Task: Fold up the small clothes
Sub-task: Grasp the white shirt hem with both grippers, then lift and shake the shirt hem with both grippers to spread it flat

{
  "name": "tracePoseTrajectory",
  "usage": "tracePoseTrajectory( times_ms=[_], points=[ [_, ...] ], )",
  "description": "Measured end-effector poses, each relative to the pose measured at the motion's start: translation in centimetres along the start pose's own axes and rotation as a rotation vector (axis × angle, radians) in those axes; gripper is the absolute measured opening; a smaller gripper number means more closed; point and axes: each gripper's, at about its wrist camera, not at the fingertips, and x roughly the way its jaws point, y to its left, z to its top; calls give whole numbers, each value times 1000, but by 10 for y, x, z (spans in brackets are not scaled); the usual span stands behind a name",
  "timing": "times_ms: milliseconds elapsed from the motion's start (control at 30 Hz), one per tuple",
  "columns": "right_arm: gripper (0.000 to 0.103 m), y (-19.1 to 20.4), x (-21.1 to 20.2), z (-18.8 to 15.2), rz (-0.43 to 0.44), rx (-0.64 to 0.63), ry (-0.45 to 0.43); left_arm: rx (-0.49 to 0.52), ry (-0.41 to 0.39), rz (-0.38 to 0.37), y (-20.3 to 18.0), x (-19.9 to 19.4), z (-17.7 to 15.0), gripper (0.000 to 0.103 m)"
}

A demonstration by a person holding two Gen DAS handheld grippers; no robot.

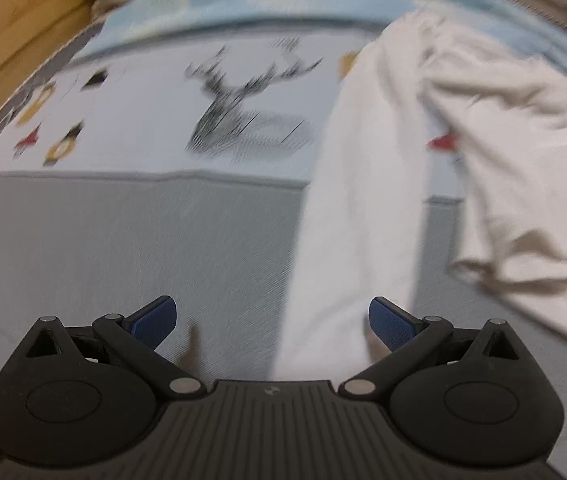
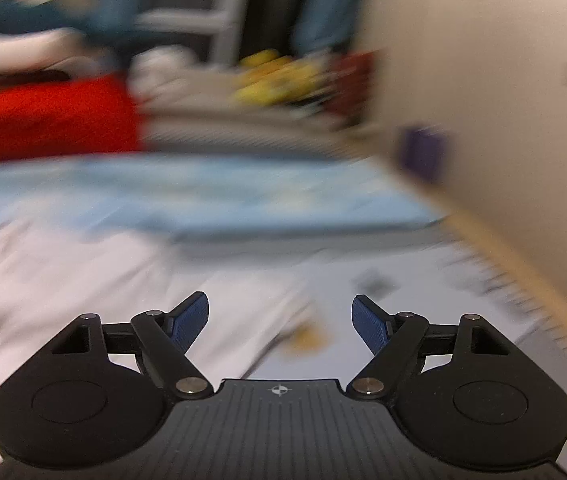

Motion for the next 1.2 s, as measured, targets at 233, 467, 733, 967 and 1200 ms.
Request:
tracePoseTrajectory(
  times_ms=[233,467,733,967,1200],
  points=[
    [80,77,-61,-95,601,-81,248,133,-89,-194,-46,-20,6,103],
    [76,137,-74,-147,543,-559,234,223,-111,-222,-82,0,7,103],
    [23,132,-70,-147,535,-430,296,180,-88,-343,-93,20,32,92],
    [4,125,-73,-148,456,-396,242,117,-65,-300,-81,24,40,6],
    [4,48,-110,-116,380,-144,178,11,-177,-137,11,-38,26,5]
  ],
)
